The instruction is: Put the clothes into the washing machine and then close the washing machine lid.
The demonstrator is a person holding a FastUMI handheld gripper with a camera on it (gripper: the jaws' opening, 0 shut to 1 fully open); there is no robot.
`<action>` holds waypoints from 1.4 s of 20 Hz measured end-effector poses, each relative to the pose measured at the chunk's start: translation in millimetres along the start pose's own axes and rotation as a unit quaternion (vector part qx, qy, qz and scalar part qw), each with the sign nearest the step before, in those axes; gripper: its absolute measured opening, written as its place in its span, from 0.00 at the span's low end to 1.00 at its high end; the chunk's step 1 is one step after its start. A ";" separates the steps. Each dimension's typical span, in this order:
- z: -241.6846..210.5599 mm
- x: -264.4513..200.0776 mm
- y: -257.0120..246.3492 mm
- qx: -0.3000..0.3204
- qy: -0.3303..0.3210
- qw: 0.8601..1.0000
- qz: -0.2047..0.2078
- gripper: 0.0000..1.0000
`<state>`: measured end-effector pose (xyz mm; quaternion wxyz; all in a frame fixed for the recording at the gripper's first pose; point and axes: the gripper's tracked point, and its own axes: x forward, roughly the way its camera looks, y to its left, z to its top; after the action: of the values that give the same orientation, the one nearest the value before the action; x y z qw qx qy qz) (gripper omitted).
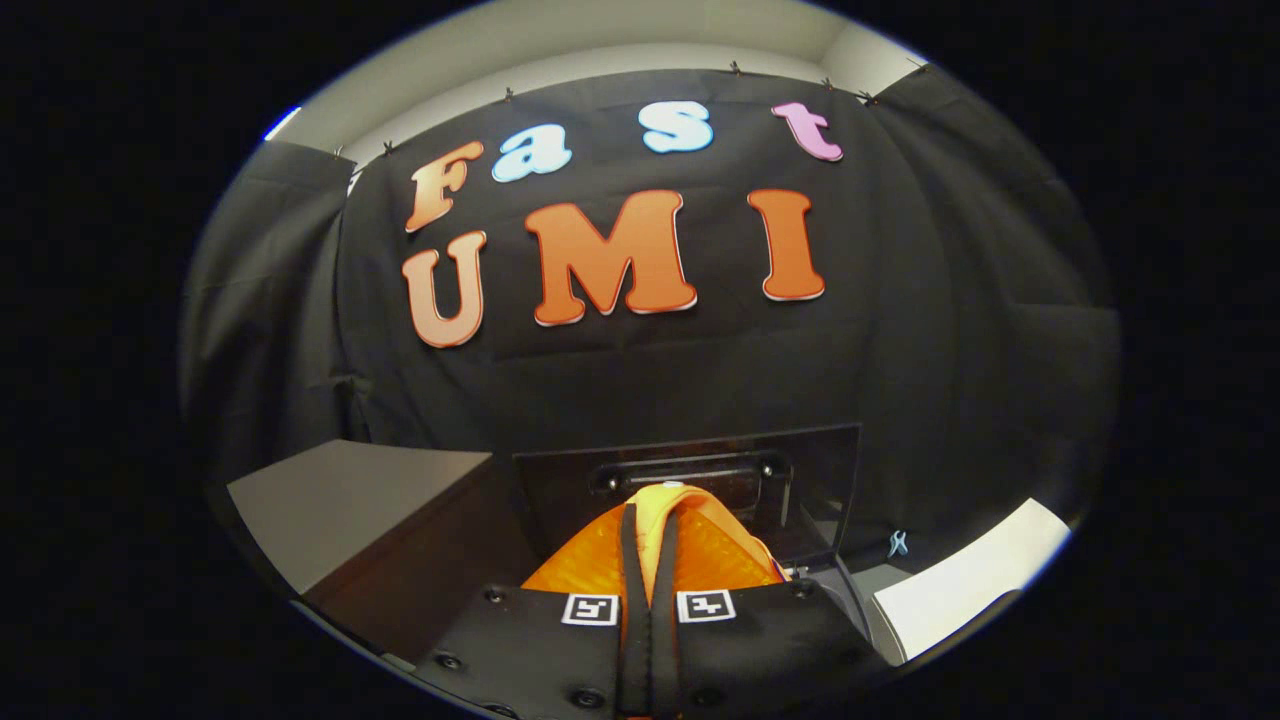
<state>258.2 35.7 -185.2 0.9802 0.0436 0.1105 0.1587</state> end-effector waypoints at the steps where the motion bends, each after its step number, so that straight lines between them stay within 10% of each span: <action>1: -16.1 6.6 -5.1 0.004 0.016 1.000 -0.001 0.08; 17: -213.2 53.7 -20.9 0.066 0.226 0.972 -0.011 0.08; 26: -199.2 51.8 -21.1 0.025 0.216 0.976 -0.013 0.08; 28: -206.6 53.0 -26.2 0.025 0.237 0.971 -0.020 0.29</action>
<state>267.5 38.3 -399.9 0.9274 0.0270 0.3448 0.1423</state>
